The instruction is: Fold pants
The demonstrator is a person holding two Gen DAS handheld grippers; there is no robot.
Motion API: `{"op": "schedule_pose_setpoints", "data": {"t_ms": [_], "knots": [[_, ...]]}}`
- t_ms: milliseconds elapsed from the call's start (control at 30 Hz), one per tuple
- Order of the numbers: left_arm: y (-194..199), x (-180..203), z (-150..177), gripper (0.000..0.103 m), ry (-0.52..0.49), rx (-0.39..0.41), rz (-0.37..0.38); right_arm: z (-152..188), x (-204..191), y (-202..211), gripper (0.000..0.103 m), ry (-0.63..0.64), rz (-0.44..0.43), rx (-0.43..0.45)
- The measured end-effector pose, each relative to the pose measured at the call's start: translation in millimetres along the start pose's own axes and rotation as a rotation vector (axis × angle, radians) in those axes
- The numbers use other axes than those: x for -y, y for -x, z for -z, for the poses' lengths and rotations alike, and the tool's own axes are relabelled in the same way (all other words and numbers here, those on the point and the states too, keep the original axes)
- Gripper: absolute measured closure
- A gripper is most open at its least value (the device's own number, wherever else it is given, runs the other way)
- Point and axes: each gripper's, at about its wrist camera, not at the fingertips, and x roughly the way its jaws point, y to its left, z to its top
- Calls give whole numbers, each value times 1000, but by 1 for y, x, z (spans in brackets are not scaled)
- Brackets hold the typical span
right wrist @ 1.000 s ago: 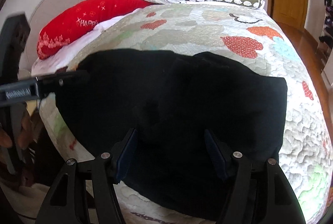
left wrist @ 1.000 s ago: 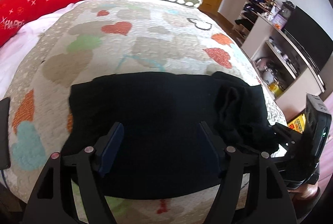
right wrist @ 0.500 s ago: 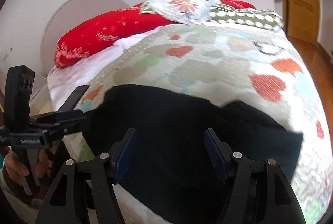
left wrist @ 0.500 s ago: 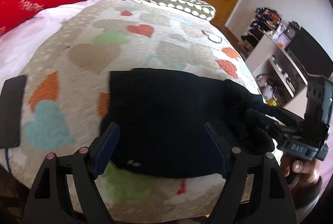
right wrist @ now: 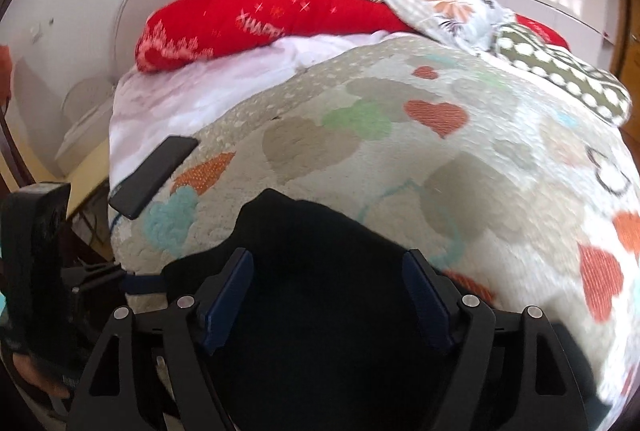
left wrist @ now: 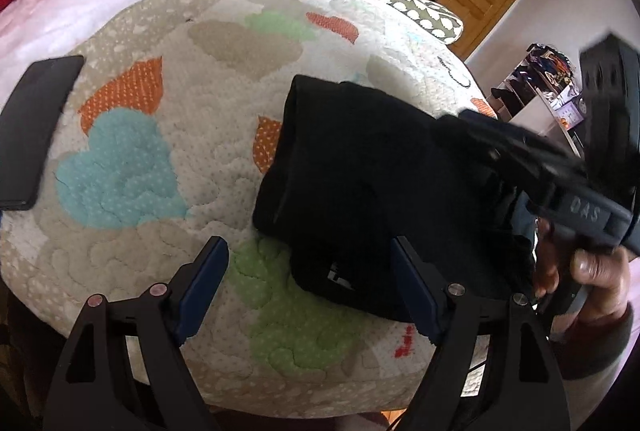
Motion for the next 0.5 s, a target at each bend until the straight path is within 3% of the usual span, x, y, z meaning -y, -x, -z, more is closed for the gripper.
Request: {"op": "schedule_pose_setpoints", "data": {"t_ms": [233,367,500], "knots": [[-13,-7,-1,15,45,-1,44,-24,-18,-57,21,103,-45,-117],[-16,-11,-3,8,75,11,94,-26,-17,-82,21,82,-79,-155],[-17,-12,-4,7,81,23,105,-23,-18,-94,31,55,-81,-158]]}}
